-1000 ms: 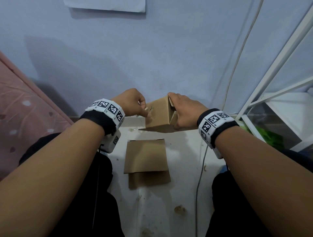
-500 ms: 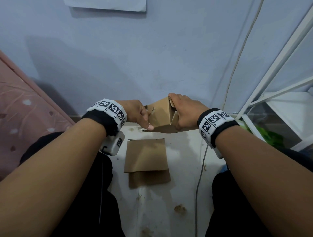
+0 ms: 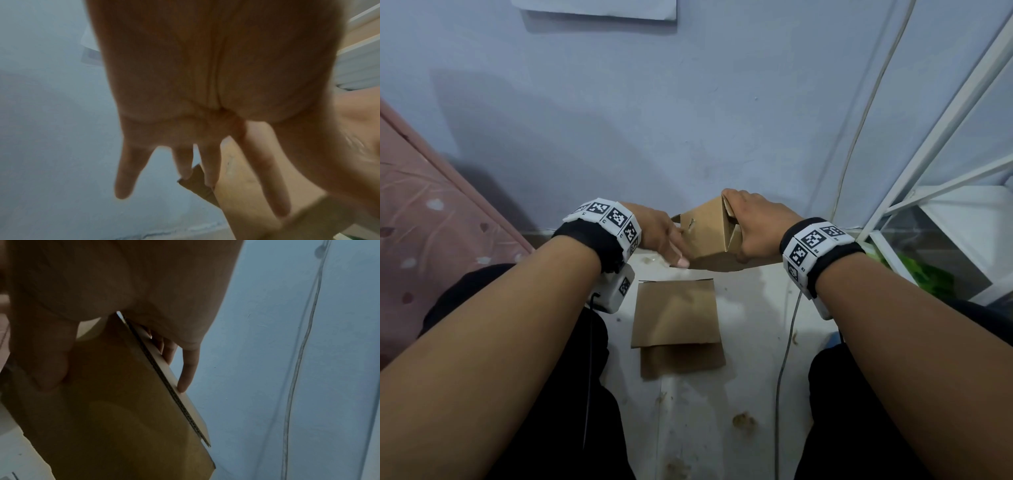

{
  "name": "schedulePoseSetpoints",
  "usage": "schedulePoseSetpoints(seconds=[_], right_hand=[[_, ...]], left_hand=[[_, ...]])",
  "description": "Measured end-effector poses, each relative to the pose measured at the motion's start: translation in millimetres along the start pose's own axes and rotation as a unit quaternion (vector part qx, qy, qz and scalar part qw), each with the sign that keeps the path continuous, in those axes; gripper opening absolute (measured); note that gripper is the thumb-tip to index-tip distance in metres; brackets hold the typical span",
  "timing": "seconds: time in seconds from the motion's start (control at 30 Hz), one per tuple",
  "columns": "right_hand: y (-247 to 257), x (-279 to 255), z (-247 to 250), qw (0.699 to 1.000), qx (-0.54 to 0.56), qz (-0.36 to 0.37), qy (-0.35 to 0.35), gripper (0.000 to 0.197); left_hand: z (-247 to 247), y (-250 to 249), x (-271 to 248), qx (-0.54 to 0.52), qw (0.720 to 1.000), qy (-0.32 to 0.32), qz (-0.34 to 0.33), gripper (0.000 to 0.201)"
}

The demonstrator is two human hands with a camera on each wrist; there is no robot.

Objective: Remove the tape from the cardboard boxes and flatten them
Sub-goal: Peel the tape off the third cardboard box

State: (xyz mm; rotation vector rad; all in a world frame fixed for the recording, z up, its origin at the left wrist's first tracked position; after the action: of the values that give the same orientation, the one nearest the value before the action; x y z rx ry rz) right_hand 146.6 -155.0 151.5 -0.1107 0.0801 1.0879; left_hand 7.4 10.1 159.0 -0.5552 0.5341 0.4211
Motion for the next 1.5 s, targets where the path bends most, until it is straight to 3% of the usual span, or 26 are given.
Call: schedulePoseSetpoints(seconds=[0.07,0.37,0.5,0.7,0.87,0.93,1.0,1.17,1.27,1.33,1.4,1.5], right_hand=[[0,0,0,1.0,0.002,0.0,0.002,0.104],[2,-1,1,1.0,0.008,0.003,0.004,0.101],[2,-1,0,1.0,0.015,0.006,0.001,0.1],[3,0,-1,1.0,0.022,0.009,0.0,0.1],[3,0,-1,0.999,0.027,0.015,-0.008,0.1],[3,0,0,0.999,0.038,0.018,-0.01,0.1],[3,1,0,0.997,0.069,0.022,-0.014,0.1],[2,4,-1,0.979,0.193,0.028,-0.056,0.069],[3,3,3,0.97,0.227,0.037,-0.084,0.068],[4,2,5,0.966,0.238,0.037,-0.091,0.069],[5,0,8,0.964,0.248,0.036,-0.093,0.072],[11,-3,12,0.967,0.231,0.04,-0.102,0.077]], left_hand=[[-1,1,2,0.024,0.999,0.024,0.01,0.035],[-4,17,18,-0.014,1.0,0.003,0.009,0.018],[-1,14,19,-0.01,0.997,-0.078,0.022,0.01],[11,0,8,-0.013,0.98,-0.199,-0.001,0.026],[16,-5,1,-0.012,0.973,-0.231,-0.005,0.019],[17,-2,5,-0.003,0.969,-0.248,0.019,0.007],[16,5,10,-0.019,0.967,-0.246,0.07,0.013],[6,5,8,-0.087,0.969,-0.193,0.124,0.015],[7,-2,8,-0.177,0.959,-0.185,0.118,0.019],[9,-6,4,-0.324,0.924,-0.181,0.097,0.024],[13,-6,-2,-0.445,0.877,-0.17,0.068,0.042],[16,-6,-4,-0.472,0.866,-0.161,0.021,0.068]])
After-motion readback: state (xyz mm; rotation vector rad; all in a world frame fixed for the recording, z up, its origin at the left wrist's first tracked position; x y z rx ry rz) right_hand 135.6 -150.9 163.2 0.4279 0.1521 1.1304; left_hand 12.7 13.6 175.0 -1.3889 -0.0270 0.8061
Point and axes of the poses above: each hand's wrist, its own x-axis towards the middle knuckle, its own z-axis out of the back of the hand, y = z × x, the point moved 2 cm from there along x, towards the middle knuckle, and after that the axes turned 5 degrees about -x, right-handed, at the moved point
